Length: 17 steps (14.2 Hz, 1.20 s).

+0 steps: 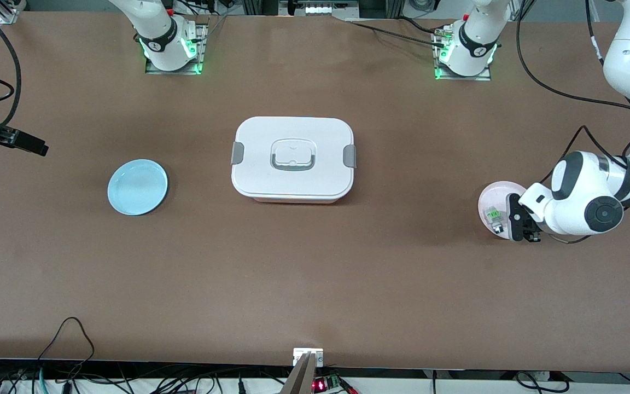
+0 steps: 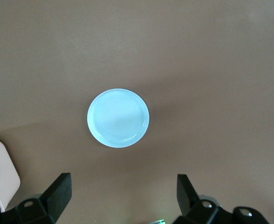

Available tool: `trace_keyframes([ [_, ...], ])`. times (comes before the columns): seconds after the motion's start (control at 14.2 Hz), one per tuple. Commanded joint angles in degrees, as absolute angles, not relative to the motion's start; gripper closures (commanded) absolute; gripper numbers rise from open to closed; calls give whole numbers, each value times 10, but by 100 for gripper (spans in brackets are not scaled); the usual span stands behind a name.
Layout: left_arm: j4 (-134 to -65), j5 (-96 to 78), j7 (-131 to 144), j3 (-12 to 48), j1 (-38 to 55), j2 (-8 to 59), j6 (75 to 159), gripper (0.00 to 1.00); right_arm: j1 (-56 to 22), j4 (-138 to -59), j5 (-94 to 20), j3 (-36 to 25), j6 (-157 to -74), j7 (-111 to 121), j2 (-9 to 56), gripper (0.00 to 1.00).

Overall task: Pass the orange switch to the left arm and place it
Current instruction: 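Lower the switch into the pink dish with the left gripper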

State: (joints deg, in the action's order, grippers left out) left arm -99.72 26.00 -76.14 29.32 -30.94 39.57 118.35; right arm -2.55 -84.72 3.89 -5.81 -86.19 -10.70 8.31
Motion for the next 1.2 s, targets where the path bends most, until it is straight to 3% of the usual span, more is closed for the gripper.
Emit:
trace_keyframes([
  [0.0,-1004,275,-773,299,-316,398,1199,100,-30,-873,25,-66,-895,-87,68,0],
  [0.28,-1018,275,-773,292,-317,404,1221,100,-30,-1020,27,-69,-955,-63,-46,0],
  [0.42,-1024,275,-773,292,-318,404,1217,100,-30,-1009,30,-69,-934,-33,-45,0],
  [0.56,-1025,275,-773,292,-322,403,1211,81,-29,-1006,29,-69,-925,-31,-45,0],
  [0.63,-1025,275,-773,292,-322,403,1209,48,-29,-1002,31,-69,-926,-30,-42,0],
  [0.71,-1024,275,-777,293,-323,402,1207,0,-29,-991,31,-69,-926,-24,-36,0],
  [1.13,-1007,273,-781,300,-322,380,1149,0,-29,-958,32,-69,-916,2,-27,0],
])
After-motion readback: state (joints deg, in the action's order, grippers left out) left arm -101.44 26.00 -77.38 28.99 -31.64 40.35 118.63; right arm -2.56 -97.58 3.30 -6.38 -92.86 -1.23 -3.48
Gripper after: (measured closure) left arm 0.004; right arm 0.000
